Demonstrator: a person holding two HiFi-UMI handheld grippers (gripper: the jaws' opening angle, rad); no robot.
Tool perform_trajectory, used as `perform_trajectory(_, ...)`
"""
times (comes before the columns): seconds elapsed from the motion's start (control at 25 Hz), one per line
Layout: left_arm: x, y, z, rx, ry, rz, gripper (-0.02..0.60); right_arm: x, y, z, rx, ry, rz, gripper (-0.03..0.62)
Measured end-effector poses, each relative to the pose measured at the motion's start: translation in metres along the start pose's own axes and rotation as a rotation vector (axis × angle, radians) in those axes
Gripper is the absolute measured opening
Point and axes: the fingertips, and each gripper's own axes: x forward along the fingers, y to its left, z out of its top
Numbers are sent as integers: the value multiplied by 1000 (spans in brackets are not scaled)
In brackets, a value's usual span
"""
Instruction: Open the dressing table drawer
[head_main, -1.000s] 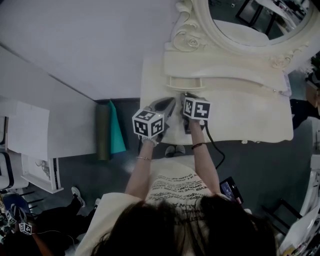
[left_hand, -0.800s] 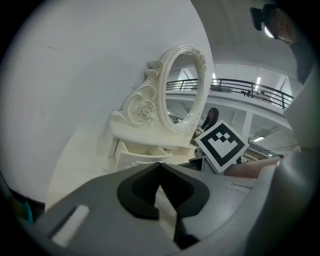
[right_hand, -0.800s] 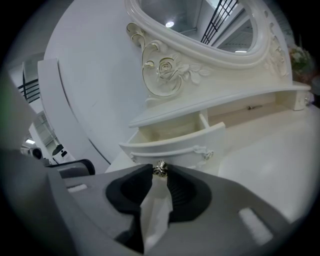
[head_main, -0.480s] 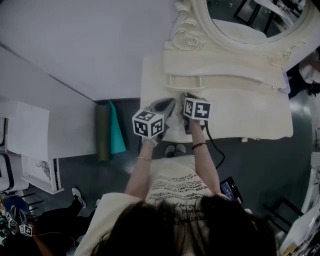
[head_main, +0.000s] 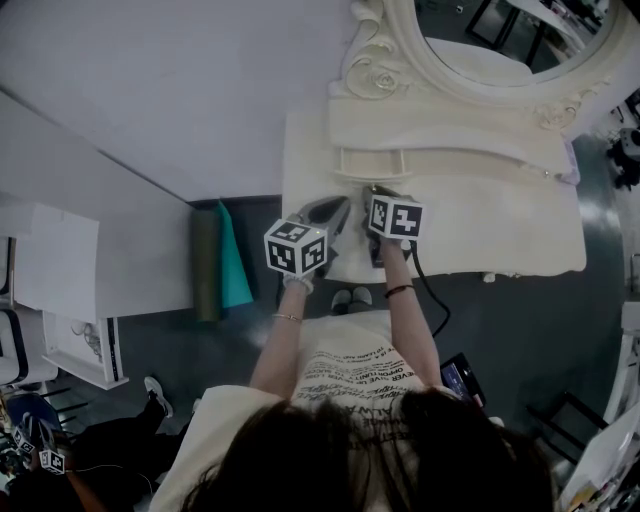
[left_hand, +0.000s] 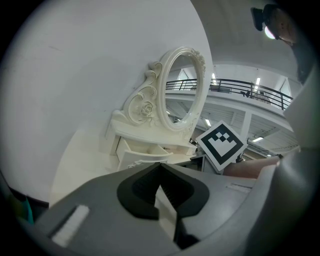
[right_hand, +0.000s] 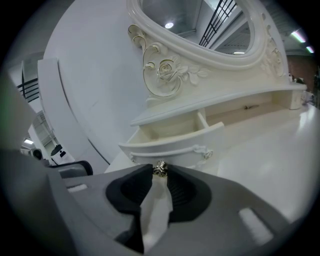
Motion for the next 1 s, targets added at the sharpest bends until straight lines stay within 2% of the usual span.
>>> perform_trajectory(0.72, 2, -4, -2, -5, 3, -23, -3, -7, 2, -3, 8, -20, 45, 110)
perform_trajectory(1.0, 5, -14, -1, 9, 7, -50, -3, -23, 6, 0, -38, -29, 135, 109)
